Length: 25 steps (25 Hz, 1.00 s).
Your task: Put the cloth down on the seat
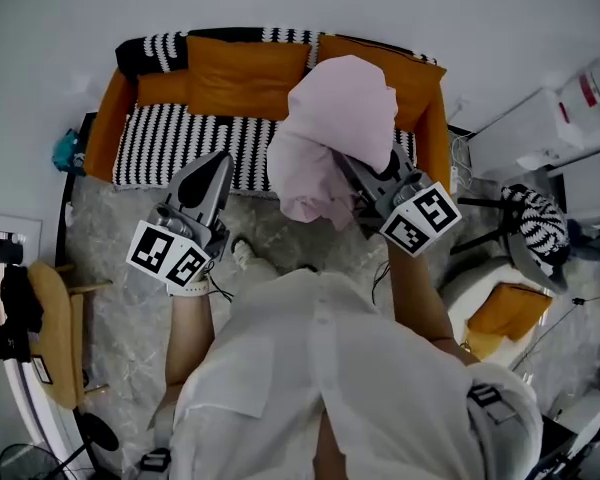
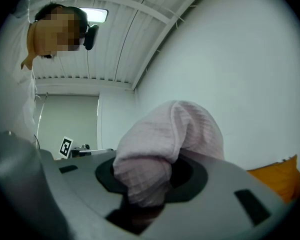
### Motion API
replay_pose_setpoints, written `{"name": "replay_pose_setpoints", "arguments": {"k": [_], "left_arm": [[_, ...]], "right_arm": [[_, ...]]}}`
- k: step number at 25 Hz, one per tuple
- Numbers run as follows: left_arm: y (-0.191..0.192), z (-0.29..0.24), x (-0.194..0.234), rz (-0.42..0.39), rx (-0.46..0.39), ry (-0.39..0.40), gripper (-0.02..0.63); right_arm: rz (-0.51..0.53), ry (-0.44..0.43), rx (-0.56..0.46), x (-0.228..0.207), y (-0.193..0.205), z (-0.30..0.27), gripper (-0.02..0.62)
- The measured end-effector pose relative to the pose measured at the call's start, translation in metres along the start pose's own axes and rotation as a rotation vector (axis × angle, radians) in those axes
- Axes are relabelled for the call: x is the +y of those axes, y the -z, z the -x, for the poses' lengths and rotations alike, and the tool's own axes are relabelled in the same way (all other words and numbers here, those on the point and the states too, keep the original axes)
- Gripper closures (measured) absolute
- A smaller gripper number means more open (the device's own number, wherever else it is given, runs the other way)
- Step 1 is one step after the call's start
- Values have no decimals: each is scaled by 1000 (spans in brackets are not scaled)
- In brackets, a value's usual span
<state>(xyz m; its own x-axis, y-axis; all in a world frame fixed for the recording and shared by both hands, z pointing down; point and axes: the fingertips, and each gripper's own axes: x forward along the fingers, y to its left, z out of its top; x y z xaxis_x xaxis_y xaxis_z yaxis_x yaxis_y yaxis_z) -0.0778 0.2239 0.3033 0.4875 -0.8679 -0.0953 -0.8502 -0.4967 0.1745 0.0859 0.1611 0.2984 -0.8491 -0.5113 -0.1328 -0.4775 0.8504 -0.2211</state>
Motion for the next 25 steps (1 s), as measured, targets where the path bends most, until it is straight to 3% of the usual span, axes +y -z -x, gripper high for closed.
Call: {"name": "replay_pose_setpoints", "arguments": {"k": [4, 8, 25], "left_arm": [[2, -11, -5, 5, 10, 5, 589], [6, -23, 16, 27, 14, 13, 589], [18, -149, 191, 68, 75, 169, 589]], "right_arm": [[-11, 20, 1, -15, -3, 14, 443], [-26, 37, -2, -28, 1, 3, 443], [-40, 140, 97, -136, 47, -165, 442]]}}
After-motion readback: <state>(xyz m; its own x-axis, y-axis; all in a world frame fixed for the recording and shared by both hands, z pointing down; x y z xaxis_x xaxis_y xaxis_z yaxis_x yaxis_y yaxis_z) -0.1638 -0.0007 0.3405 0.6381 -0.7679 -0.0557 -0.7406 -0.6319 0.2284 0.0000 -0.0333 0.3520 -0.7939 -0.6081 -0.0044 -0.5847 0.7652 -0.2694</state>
